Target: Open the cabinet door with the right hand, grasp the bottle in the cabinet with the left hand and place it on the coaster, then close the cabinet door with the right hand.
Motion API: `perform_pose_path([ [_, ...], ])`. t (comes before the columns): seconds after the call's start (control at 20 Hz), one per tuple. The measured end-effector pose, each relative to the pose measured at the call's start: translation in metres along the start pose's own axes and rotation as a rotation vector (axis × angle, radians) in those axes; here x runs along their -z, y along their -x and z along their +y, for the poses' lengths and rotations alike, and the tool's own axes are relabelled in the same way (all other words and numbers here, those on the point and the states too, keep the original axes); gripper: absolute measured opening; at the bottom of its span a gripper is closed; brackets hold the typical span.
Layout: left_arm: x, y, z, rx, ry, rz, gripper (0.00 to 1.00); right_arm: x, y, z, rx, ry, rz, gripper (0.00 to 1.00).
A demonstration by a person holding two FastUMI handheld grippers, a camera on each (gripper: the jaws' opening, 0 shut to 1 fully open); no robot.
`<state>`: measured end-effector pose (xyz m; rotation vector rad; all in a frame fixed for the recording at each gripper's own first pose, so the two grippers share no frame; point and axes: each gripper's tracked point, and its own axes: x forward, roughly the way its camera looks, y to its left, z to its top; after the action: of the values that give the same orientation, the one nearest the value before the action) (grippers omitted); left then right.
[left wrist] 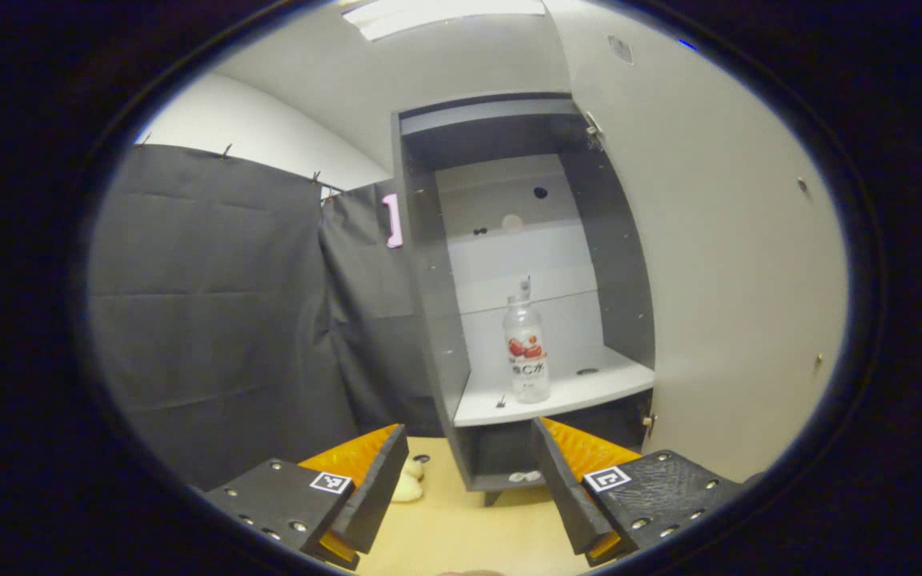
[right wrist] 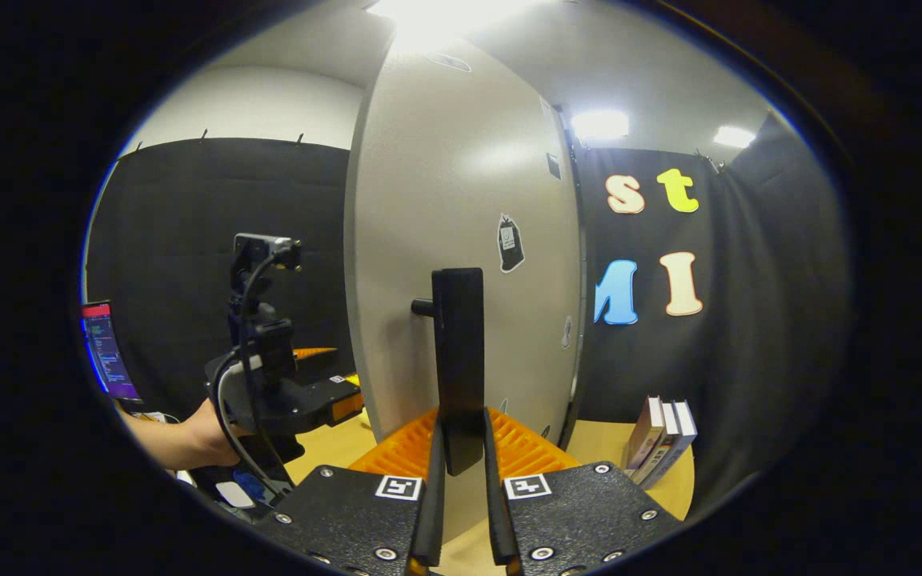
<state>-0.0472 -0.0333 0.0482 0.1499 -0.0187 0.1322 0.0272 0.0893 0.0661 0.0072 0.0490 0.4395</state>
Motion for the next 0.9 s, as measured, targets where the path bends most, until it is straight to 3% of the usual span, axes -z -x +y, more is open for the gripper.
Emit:
perform_pose_path([
  [0.15,-0.019,-0.045,-0.024,0.037,0.014,-0.041,0.89,0.000,0.001,-0.004,0.060,0.038,-0.007,0.23],
  [0.3,-0.014,-0.092,-0.056,0.156,0.006,-0.036,0.89,-0.013,0.004,-0.002,0.091,0.116,-0.069,0.23],
  [0.4,-0.008,-0.119,-0.062,0.164,0.006,-0.036,0.89,-0.019,0.010,0.002,0.114,0.146,-0.092,0.22],
  [0.55,0.004,-0.157,-0.068,0.175,0.033,-0.021,0.89,-0.016,0.009,0.002,0.158,0.128,-0.079,0.39],
  [0.65,0.010,-0.180,-0.067,0.173,0.033,-0.018,0.89,-0.014,0.017,-0.007,0.213,0.101,-0.079,0.42],
  [0.8,0.012,-0.203,-0.073,0.190,0.024,-0.020,0.89,-0.035,0.036,-0.023,0.321,0.100,-0.178,0.77],
  [0.9,0.008,-0.214,-0.075,0.202,0.030,-0.031,0.89,-0.053,0.048,-0.035,0.388,0.150,-0.243,0.93],
])
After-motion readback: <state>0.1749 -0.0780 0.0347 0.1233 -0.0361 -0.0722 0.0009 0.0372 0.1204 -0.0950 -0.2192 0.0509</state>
